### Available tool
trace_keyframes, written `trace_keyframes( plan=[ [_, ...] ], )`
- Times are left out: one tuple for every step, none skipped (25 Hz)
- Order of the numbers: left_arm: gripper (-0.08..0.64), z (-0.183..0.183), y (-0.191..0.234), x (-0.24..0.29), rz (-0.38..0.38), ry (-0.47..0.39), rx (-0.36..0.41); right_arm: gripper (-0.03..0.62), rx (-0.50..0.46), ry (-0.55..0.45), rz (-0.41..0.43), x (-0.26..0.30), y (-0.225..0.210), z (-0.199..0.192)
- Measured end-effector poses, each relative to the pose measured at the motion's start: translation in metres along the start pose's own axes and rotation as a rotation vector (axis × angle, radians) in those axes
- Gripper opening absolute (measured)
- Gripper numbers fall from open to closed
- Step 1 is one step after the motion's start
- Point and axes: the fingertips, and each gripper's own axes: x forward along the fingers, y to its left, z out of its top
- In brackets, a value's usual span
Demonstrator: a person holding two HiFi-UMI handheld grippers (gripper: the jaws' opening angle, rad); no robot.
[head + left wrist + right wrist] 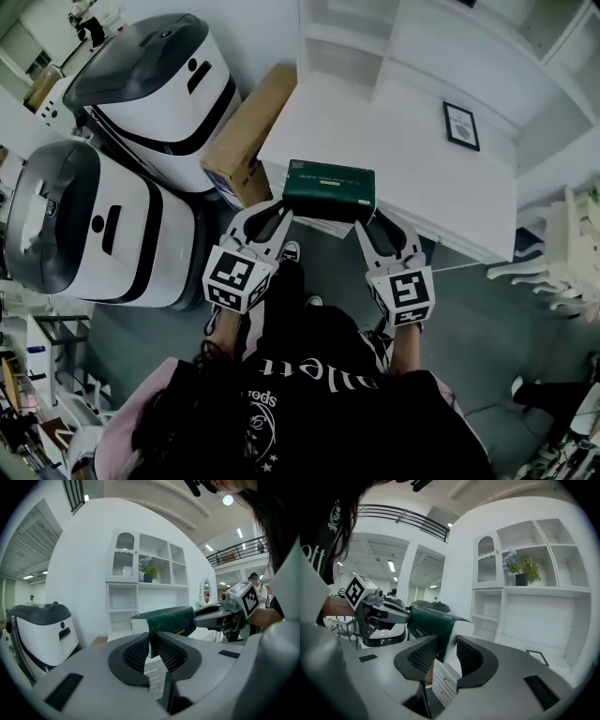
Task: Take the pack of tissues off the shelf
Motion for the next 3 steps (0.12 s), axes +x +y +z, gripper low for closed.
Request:
trace_keyframes(
  plan=[
    [0.066,-0.0001,0.0002,-0.0008,-0.001,0.001,-0.001,0.155,-0.001,0.001,0.000,0.0002,0.0006,0.0005],
    [0.065,0.0000,0.0005,-0.0014,-0.001,0.002,-0.001,0.153,-0.002,0.002,0.001,0.0004,0.0012,0.0008],
    [0.065,0.0000,0.0007,-0.0020,-0.002,0.003,-0.002,0.155,-0.002,0.004,0.001,0.0006,0.0017,0.0011]
  ],
)
